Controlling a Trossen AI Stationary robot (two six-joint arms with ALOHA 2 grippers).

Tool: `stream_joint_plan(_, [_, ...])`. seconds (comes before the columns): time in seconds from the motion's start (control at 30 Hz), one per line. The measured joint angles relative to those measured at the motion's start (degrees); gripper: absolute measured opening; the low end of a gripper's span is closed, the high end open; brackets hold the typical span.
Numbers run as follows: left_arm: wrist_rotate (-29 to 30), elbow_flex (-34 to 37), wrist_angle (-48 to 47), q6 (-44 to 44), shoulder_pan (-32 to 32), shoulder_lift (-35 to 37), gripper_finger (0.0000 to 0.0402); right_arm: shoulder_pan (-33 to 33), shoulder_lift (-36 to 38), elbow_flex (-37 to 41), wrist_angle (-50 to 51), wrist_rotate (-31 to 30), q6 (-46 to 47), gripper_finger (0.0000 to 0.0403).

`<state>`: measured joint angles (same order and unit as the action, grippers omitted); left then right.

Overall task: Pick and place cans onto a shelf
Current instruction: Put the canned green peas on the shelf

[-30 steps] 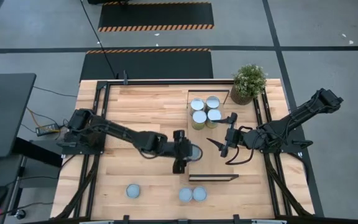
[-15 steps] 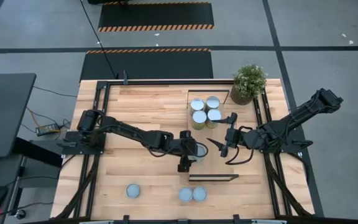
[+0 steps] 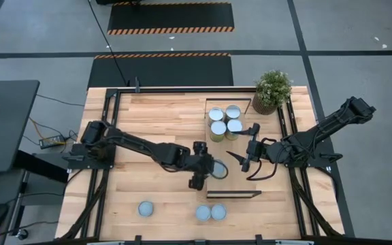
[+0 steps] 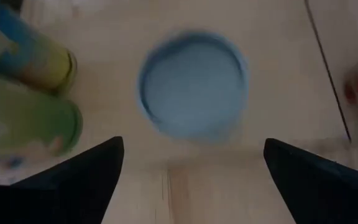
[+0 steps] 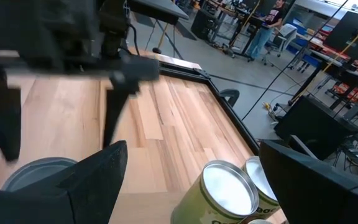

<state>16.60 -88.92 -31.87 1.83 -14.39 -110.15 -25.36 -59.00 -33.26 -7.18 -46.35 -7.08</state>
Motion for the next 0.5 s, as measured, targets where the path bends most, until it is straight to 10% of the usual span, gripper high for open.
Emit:
stream_joint_plan(0.23, [2.01, -6.07, -17.95, -8.92, -5.64, 1.11, 0.0392, 0.0, 0.0, 0.0, 0.77, 0.02, 0.95, 0.0373])
stream_joint_plan(0.5, [-3.42, -0.07, -17.47, -25.72, -13.78, 1.42, 0.0391, 0.0, 0.0, 0.0, 0.91, 0.0, 0.97, 0.0373])
